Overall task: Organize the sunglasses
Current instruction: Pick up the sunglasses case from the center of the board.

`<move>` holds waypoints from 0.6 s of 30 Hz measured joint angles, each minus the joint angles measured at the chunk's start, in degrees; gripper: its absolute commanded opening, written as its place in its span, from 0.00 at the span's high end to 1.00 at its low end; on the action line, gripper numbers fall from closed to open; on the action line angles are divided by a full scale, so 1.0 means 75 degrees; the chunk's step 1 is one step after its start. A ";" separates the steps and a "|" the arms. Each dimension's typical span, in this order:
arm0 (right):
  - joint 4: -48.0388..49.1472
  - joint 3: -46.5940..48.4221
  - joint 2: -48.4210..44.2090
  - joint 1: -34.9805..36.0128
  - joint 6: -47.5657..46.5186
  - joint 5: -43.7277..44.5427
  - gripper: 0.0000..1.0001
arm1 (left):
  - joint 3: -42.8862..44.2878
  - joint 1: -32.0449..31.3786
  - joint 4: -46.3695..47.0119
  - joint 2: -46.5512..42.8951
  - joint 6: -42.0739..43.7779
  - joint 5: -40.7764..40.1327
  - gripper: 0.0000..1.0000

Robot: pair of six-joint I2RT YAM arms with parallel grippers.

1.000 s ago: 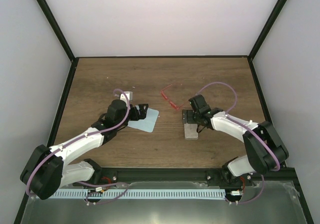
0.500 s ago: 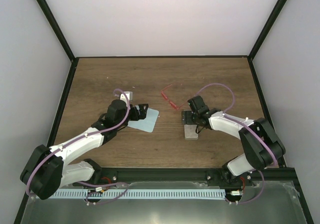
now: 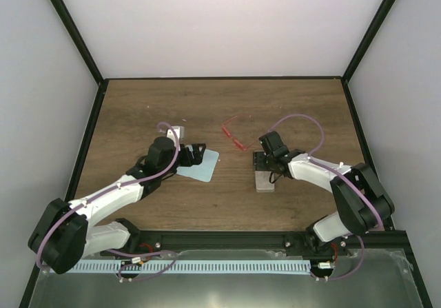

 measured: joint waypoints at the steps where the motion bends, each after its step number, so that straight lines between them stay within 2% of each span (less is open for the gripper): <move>1: 0.0015 -0.0017 -0.0044 0.0000 0.0000 -0.0035 0.43 | 0.0000 0.0000 0.0029 0.0009 0.0003 0.0134 0.00; 5: 0.0146 -0.0248 -0.0562 0.0000 -0.0012 -0.0227 0.42 | -0.0064 0.0003 0.0539 0.0143 -0.0003 0.1055 0.00; 11: 0.0679 -0.0799 -0.2031 -0.0076 -0.0093 -0.0726 0.42 | -0.0271 -0.0003 0.1912 0.0752 -0.0297 0.2967 0.00; 18: 0.1652 -0.1594 -0.3617 -0.0968 -0.0085 -0.2363 0.41 | -0.0306 -0.0221 0.3083 0.1711 -0.0723 0.4293 0.00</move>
